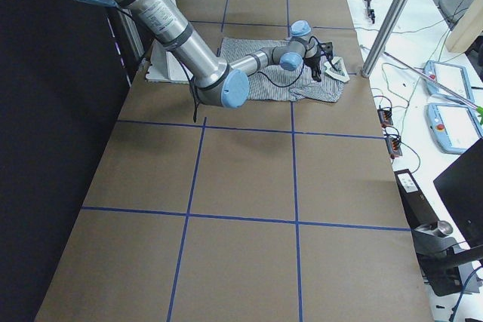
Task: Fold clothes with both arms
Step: 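Bring the left gripper to the shoulder nearest it while the right gripper waits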
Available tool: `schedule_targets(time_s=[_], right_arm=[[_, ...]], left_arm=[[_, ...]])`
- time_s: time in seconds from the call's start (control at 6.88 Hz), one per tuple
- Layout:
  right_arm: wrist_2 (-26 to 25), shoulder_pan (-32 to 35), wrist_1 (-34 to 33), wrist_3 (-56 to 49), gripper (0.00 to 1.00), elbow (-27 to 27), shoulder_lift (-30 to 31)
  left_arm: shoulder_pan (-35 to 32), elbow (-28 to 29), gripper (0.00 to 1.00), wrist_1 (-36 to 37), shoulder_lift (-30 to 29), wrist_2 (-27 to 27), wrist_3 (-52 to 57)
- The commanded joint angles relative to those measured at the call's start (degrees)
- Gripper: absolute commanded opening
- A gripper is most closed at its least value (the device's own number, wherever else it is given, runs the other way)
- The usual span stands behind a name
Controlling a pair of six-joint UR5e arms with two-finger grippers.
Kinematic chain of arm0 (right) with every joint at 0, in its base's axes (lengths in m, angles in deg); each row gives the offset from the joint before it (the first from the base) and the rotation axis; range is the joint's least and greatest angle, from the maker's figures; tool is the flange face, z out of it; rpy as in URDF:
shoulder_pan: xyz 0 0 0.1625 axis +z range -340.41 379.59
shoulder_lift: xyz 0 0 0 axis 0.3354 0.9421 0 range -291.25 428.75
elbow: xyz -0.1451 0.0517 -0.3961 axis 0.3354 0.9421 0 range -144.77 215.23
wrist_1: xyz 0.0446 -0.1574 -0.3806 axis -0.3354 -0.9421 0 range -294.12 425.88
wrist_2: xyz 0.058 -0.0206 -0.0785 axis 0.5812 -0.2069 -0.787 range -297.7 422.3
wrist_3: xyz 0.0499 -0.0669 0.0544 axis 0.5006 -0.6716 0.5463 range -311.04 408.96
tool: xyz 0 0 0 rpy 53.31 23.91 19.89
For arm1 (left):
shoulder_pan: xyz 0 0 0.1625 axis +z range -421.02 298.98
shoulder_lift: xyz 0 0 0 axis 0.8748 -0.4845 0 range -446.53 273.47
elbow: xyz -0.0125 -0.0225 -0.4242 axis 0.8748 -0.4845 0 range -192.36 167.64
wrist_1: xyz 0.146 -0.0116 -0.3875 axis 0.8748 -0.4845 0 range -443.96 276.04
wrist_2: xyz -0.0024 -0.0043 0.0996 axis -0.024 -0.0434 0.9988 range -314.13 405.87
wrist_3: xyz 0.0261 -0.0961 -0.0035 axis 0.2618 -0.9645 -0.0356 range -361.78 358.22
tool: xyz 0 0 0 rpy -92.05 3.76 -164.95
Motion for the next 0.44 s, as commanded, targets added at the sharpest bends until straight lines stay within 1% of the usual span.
schedule_targets(time_s=[0.0, 0.15, 0.29], right_arm=[[2.3, 2.3, 0.4, -0.5, 1.00, -7.7, 5.5], [6.5, 4.6, 0.6, -0.6, 1.00, -10.3, 7.7], [10.9, 6.8, 0.8, -1.6, 1.00, -13.5, 11.0]], left_arm=[[9.2, 8.9, 0.99, -1.9, -10.1, 9.2, -10.4], [10.6, 15.7, 0.98, -7.2, -13.2, 10.9, -14.5], [13.5, 19.8, 0.93, -11.8, -15.1, 15.4, -18.2]])
